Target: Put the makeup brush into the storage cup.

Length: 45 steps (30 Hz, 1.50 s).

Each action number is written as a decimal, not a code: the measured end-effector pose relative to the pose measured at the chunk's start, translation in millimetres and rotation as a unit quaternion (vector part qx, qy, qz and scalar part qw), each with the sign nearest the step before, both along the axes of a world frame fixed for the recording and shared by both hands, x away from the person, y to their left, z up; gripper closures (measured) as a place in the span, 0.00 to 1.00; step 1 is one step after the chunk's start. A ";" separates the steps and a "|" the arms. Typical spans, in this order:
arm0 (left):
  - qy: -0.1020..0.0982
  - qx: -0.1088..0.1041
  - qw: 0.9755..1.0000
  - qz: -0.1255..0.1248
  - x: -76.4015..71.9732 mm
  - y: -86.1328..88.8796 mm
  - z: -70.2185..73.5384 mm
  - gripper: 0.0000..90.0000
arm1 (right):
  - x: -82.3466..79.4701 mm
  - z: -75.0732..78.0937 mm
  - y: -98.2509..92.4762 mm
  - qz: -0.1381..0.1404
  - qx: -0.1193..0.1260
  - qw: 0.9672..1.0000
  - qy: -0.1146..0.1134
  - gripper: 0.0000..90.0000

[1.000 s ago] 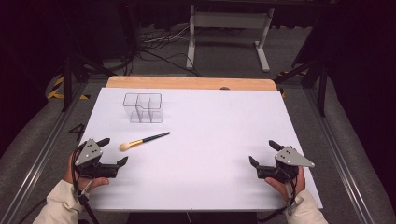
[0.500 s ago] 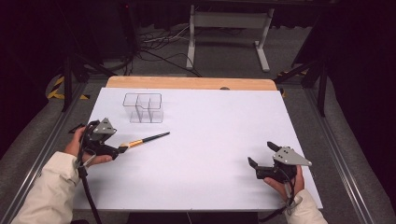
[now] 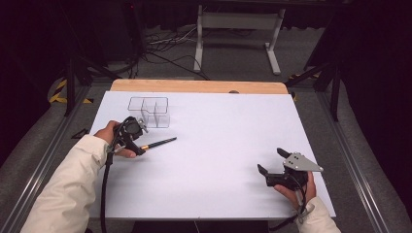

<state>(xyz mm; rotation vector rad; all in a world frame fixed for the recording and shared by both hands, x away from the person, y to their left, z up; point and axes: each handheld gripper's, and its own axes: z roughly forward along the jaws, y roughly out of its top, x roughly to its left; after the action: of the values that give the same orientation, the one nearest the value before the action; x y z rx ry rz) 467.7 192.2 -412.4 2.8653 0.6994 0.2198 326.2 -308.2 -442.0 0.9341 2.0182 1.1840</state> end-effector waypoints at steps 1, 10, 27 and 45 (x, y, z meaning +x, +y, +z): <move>0.014 0.001 1.000 0.001 3.9 -1.0 -1.1 0.41 | 0.1 -0.1 -0.3 0.001 0.001 1.000 0.001 0.11; 0.045 0.038 0.998 -0.008 13.5 -6.4 -11.0 0.56 | 0.7 -1.0 -0.1 0.003 0.000 1.000 0.004 0.11; 0.059 0.020 0.998 0.003 8.8 -9.0 -8.8 0.85 | 0.9 -1.9 3.0 0.004 -0.014 1.000 0.006 0.12; 0.030 -0.040 0.998 -0.028 -21.5 -25.8 18.8 0.85 | -4.3 2.8 22.7 0.002 -0.070 0.997 -0.036 0.15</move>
<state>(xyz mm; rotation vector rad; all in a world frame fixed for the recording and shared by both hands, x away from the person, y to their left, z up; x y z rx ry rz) 446.2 166.3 -393.7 2.8216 0.6218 0.0965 321.9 -285.5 -439.1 0.8087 2.0180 1.0487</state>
